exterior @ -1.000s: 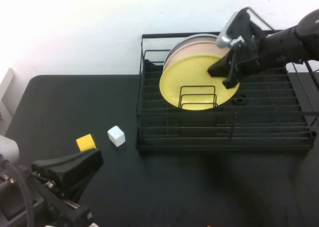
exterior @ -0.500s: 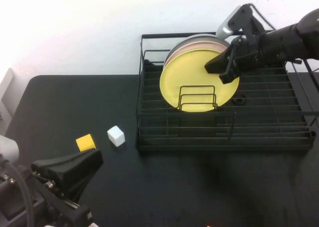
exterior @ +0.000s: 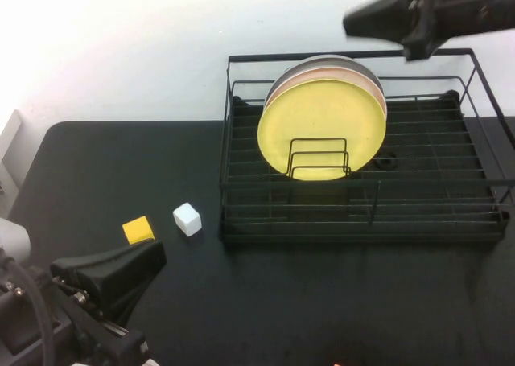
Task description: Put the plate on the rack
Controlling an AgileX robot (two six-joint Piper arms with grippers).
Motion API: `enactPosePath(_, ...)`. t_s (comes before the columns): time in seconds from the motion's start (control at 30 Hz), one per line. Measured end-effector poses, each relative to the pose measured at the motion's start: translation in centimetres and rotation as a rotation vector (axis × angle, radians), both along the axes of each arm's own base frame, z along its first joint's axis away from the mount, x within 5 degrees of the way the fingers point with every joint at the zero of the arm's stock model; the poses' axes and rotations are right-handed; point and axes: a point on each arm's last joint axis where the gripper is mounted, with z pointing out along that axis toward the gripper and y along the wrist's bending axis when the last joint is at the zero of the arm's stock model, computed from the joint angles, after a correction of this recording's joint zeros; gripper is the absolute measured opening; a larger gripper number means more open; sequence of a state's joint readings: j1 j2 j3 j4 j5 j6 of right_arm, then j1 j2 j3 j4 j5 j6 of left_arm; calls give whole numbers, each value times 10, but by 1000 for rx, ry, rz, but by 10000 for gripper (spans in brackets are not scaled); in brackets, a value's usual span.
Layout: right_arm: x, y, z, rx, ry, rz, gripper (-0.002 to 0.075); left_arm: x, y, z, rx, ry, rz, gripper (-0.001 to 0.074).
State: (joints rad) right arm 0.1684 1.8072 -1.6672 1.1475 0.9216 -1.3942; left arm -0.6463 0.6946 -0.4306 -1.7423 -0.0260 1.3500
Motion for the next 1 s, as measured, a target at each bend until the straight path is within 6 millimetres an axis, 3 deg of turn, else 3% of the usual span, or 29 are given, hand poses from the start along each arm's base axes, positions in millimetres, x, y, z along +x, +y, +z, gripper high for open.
enactPosePath(0.13, -41, -9, 26, 69, -100, -65, -1, 0, 0, 0, 0, 0, 0, -1)
enactPosePath(0.27, -83, -20, 29, 120, -174, -141, -1, 0, 0, 0, 0, 0, 0, -1)
enactPosePath(0.53, -181, -41, 25, 204, -365, -207, -1, 0, 0, 0, 0, 0, 0, -1)
enactPosePath(0.8, -257, -56, 11, 222, -454, -228, -1, 0, 0, 0, 0, 0, 0, -1)
enactPosePath(1.0, -306, -66, -13, 188, -501, -249, -1, 0, 0, 0, 0, 0, 0, -1)
